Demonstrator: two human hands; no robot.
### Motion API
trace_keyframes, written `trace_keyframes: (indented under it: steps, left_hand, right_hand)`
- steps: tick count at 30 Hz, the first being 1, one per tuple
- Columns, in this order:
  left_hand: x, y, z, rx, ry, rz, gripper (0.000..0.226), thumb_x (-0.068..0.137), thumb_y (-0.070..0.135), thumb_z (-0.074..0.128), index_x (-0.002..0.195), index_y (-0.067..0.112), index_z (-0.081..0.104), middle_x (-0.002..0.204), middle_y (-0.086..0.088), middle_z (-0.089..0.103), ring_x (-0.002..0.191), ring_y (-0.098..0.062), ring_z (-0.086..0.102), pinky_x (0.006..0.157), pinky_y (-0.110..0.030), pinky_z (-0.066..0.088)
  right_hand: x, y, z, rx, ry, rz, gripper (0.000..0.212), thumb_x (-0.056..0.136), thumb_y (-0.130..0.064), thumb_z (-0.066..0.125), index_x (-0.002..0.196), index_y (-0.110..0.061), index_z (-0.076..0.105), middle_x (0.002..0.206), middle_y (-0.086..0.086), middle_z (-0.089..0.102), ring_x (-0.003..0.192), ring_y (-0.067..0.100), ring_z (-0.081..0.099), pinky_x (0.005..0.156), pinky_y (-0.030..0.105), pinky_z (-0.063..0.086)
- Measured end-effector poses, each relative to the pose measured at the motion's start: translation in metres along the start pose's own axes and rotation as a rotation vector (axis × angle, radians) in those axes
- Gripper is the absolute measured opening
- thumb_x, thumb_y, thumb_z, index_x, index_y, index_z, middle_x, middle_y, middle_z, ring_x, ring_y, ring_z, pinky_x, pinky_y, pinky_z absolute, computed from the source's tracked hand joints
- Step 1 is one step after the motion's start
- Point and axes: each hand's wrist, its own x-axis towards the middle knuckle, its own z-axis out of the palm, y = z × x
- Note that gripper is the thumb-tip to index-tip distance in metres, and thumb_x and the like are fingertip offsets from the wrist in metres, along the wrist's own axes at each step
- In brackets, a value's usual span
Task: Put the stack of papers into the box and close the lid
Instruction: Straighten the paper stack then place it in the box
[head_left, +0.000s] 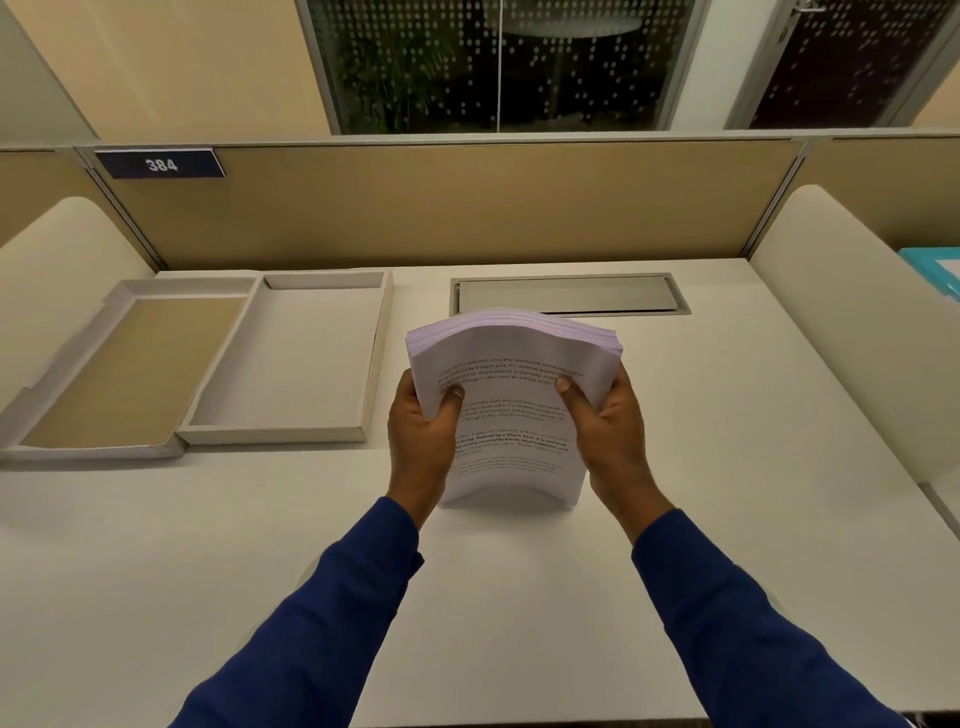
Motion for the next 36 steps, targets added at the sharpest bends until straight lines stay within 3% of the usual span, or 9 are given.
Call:
trace_keyframes:
  steps: [5,9,13,17,20,24,27,32,36]
  left_hand:
    - [-0.005,-0.001,-0.005,-0.018,-0.012,0.07,0.034,0.094,0.027,0.064,0.122,0.046,0.062,0.108,0.012,0.072,0.106,-0.016,0.069,0.079,-0.032,0.064]
    - [-0.01,-0.006,-0.002,0.011,-0.027,0.051,0.039,0.092,0.029,0.063,0.131,0.033,0.061,0.108,0.012,0.071,0.106,-0.016,0.069,0.081,-0.034,0.065]
    - [-0.01,-0.006,-0.002,0.011,-0.035,0.076,0.037,0.093,0.029,0.064,0.128,0.04,0.061,0.108,0.014,0.071,0.108,-0.014,0.069,0.079,-0.029,0.065]
    - [-0.013,-0.011,-0.003,0.047,-0.049,0.069,0.041,0.092,0.034,0.063,0.132,0.036,0.058,0.107,0.018,0.07,0.107,-0.009,0.068,0.08,-0.028,0.065]
    - [-0.011,-0.007,-0.007,0.027,-0.067,0.082,0.043,0.092,0.033,0.064,0.134,0.029,0.058,0.113,0.008,0.07,0.108,-0.016,0.069,0.08,-0.03,0.064]
    - [-0.01,0.006,-0.01,-0.027,-0.074,0.106,0.03,0.093,0.038,0.062,0.12,0.049,0.06,0.109,0.011,0.071,0.105,-0.013,0.07,0.077,-0.025,0.061]
    - [-0.009,0.011,-0.009,-0.051,-0.084,0.096,0.027,0.09,0.046,0.061,0.118,0.048,0.061,0.106,0.013,0.072,0.102,-0.013,0.071,0.076,-0.026,0.061]
    - [-0.009,0.012,-0.01,-0.043,-0.093,0.084,0.026,0.094,0.036,0.058,0.116,0.05,0.061,0.103,0.017,0.072,0.102,-0.011,0.071,0.075,-0.025,0.06]
    - [-0.008,0.012,-0.01,-0.033,-0.093,0.072,0.026,0.094,0.035,0.058,0.116,0.048,0.061,0.102,0.017,0.073,0.101,-0.012,0.071,0.076,-0.026,0.061]
  right_hand:
    - [-0.004,-0.003,-0.003,0.027,0.009,-0.07,0.033,0.095,-0.037,0.066,0.126,-0.044,0.057,0.109,-0.016,0.069,0.101,0.006,0.069,0.071,0.024,0.062]
    - [-0.008,0.005,-0.004,0.023,0.041,-0.015,0.033,0.098,-0.027,0.066,0.13,-0.032,0.058,0.112,-0.006,0.07,0.104,0.014,0.069,0.081,0.04,0.064]
    - [-0.007,0.004,-0.006,0.025,0.059,-0.042,0.034,0.097,-0.031,0.066,0.129,-0.036,0.058,0.111,-0.009,0.07,0.104,0.013,0.069,0.076,0.031,0.064]
    - [-0.012,0.008,-0.009,0.004,0.038,-0.021,0.038,0.098,-0.029,0.066,0.134,-0.033,0.056,0.115,-0.008,0.069,0.107,0.013,0.068,0.082,0.036,0.063]
    - [-0.012,0.002,-0.013,0.019,0.041,-0.022,0.039,0.094,-0.037,0.065,0.132,-0.037,0.055,0.114,-0.01,0.069,0.105,0.011,0.068,0.08,0.033,0.063]
    - [-0.011,-0.004,-0.014,0.042,0.037,-0.045,0.051,0.094,-0.046,0.057,0.141,-0.027,0.049,0.117,-0.004,0.068,0.104,0.013,0.068,0.074,0.026,0.06]
    - [-0.013,-0.007,-0.01,0.036,0.048,-0.059,0.055,0.093,-0.05,0.056,0.143,-0.027,0.048,0.118,-0.004,0.068,0.106,0.017,0.069,0.076,0.03,0.062]
    - [-0.015,-0.011,-0.011,0.029,0.07,-0.079,0.066,0.093,-0.059,0.051,0.152,-0.031,0.039,0.13,-0.001,0.065,0.113,0.019,0.067,0.082,0.036,0.064]
    - [-0.02,-0.011,-0.011,0.027,0.083,-0.109,0.068,0.093,-0.063,0.049,0.153,-0.032,0.039,0.132,-0.005,0.064,0.116,0.015,0.066,0.078,0.028,0.063]
